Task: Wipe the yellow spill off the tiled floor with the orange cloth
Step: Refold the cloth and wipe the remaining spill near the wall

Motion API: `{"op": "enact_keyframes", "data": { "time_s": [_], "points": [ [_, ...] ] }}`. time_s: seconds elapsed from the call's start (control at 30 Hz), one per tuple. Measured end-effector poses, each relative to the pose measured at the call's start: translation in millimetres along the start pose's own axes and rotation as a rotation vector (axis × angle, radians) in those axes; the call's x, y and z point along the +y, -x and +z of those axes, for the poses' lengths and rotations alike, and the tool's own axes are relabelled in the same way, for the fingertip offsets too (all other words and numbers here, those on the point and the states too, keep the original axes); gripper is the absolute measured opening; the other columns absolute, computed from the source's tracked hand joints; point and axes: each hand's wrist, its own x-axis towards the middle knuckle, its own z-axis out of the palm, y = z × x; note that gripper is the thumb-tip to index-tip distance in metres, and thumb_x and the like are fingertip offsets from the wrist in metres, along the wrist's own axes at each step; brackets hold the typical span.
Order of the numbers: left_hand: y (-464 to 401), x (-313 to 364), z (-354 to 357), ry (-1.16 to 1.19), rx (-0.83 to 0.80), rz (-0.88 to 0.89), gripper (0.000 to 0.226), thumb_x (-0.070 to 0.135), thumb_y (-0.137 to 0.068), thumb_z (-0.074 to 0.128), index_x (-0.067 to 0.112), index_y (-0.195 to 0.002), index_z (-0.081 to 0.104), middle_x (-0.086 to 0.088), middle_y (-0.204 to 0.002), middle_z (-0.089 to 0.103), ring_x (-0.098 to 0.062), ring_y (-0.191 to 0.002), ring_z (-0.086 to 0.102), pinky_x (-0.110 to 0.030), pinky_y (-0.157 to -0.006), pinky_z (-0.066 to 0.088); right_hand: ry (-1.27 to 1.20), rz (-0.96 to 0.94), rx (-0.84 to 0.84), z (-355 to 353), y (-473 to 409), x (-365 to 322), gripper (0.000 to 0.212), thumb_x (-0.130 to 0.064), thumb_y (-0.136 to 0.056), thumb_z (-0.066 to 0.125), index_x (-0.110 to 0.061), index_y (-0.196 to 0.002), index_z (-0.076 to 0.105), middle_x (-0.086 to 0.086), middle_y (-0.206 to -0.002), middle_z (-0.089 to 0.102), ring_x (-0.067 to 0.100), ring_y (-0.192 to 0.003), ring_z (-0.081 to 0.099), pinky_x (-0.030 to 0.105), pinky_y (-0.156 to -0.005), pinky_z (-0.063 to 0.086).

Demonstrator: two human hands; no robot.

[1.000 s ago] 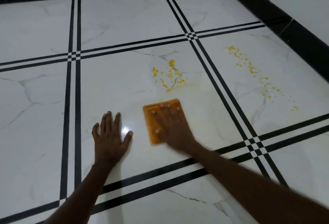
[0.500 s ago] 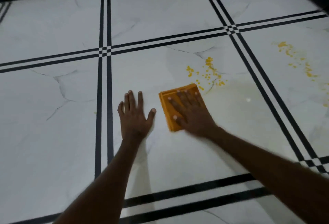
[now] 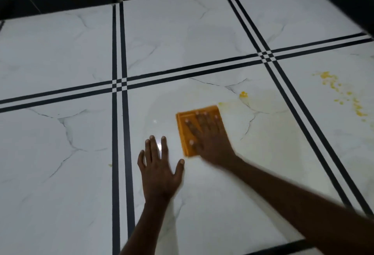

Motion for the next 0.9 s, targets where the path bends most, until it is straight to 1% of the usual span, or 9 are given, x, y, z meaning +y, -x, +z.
{"op": "enact_keyframes", "data": {
  "time_s": [0.1, 0.2, 0.33, 0.43, 0.53, 0.63, 0.73, 0.83, 0.9],
  "points": [
    [0, -2, 2, 0.005, 0.019, 0.003, 0.084, 0.063, -0.092, 0.042, 0.019, -0.161, 0.022, -0.015, -0.169, 0.014, -0.03, -0.157, 0.01, -0.05, -0.123, 0.017, 0.064, 0.17, 0.056, 7, -61, 98, 0.061, -0.053, -0.108, 0.021, -0.017, -0.154, 0.039, 0.026, -0.151, 0.049, 0.051, -0.138, 0.047, 0.062, -0.114, 0.035],
    [0, -1, 1, 0.008, 0.025, 0.005, 0.085, 0.062, -0.092, 0.042, 0.019, -0.162, 0.021, -0.015, -0.169, 0.013, -0.03, -0.157, 0.01, -0.05, -0.123, 0.016, 0.085, 0.492, 0.102, -20, -23, 159, 0.07, -0.058, -0.106, 0.013, -0.013, -0.157, 0.031, 0.027, -0.151, 0.045, 0.049, -0.137, 0.043, 0.062, -0.115, 0.029],
    [-1, 1, -2, 0.018, 0.011, -0.002, 0.084, 0.063, -0.092, 0.041, 0.019, -0.162, 0.022, -0.014, -0.169, 0.013, -0.03, -0.157, 0.01, -0.051, -0.123, 0.017, 0.044, 0.855, 0.136, -26, 52, 69, 0.067, -0.049, -0.103, 0.029, -0.015, -0.161, 0.027, 0.028, -0.161, 0.033, 0.05, -0.146, 0.032, 0.067, -0.119, 0.02],
    [-1, -1, -2, 0.013, 0.003, -0.003, 0.085, 0.067, -0.093, 0.035, 0.02, -0.162, 0.02, -0.013, -0.17, 0.012, -0.031, -0.157, 0.009, -0.052, -0.124, 0.016, -0.06, 0.466, 0.097, -13, 72, -36, 0.069, -0.045, -0.101, 0.037, -0.018, -0.162, 0.022, 0.021, -0.168, 0.014, 0.047, -0.155, 0.014, 0.067, -0.123, 0.012],
    [-2, -2, 2, -0.003, 0.005, 0.007, 0.086, 0.068, -0.092, 0.035, 0.021, -0.162, 0.017, -0.013, -0.17, 0.01, -0.031, -0.157, 0.009, -0.052, -0.125, 0.014, -0.036, 0.007, -0.047, -9, 28, 4, 0.064, -0.051, -0.105, 0.03, -0.025, -0.163, 0.022, 0.016, -0.169, 0.017, 0.041, -0.157, 0.015, 0.065, -0.123, 0.016],
    [0, -2, 4, -0.004, 0.027, 0.014, 0.085, 0.064, -0.092, 0.041, 0.02, -0.162, 0.02, -0.015, -0.169, 0.014, -0.032, -0.157, 0.012, -0.05, -0.124, 0.016, 0.043, 0.246, 0.049, -5, -18, 107, 0.062, -0.051, -0.108, 0.022, -0.015, -0.156, 0.039, 0.025, -0.158, 0.04, 0.052, -0.145, 0.037, 0.072, -0.113, 0.031],
    [0, -2, 3, -0.025, 0.044, 0.021, 0.085, 0.063, -0.092, 0.042, 0.018, -0.161, 0.023, -0.016, -0.168, 0.017, -0.033, -0.156, 0.015, -0.05, -0.122, 0.017, 0.044, 0.527, 0.102, -22, 22, 138, 0.066, -0.052, -0.105, 0.025, -0.018, -0.161, 0.028, 0.025, -0.161, 0.035, 0.049, -0.147, 0.031, 0.067, -0.12, 0.019],
    [-1, 1, -2, -0.034, 0.019, 0.003, 0.085, 0.064, -0.093, 0.04, 0.017, -0.161, 0.023, -0.018, -0.168, 0.018, -0.034, -0.155, 0.016, -0.051, -0.122, 0.018, 0.037, 0.75, 0.131, -31, 96, 51, 0.069, -0.05, -0.101, 0.029, -0.018, -0.162, 0.024, 0.025, -0.163, 0.029, 0.047, -0.15, 0.026, 0.063, -0.124, 0.011],
    [1, 3, -8, -0.038, -0.002, 0.006, 0.084, 0.065, -0.093, 0.039, 0.017, -0.161, 0.023, -0.018, -0.167, 0.018, -0.034, -0.155, 0.017, -0.052, -0.122, 0.019, -0.015, 0.646, 0.099, -21, 129, -26, 0.072, -0.046, -0.098, 0.037, -0.017, -0.162, 0.023, 0.023, -0.167, 0.021, 0.046, -0.154, 0.017, 0.063, -0.125, 0.004]
  ]
}}
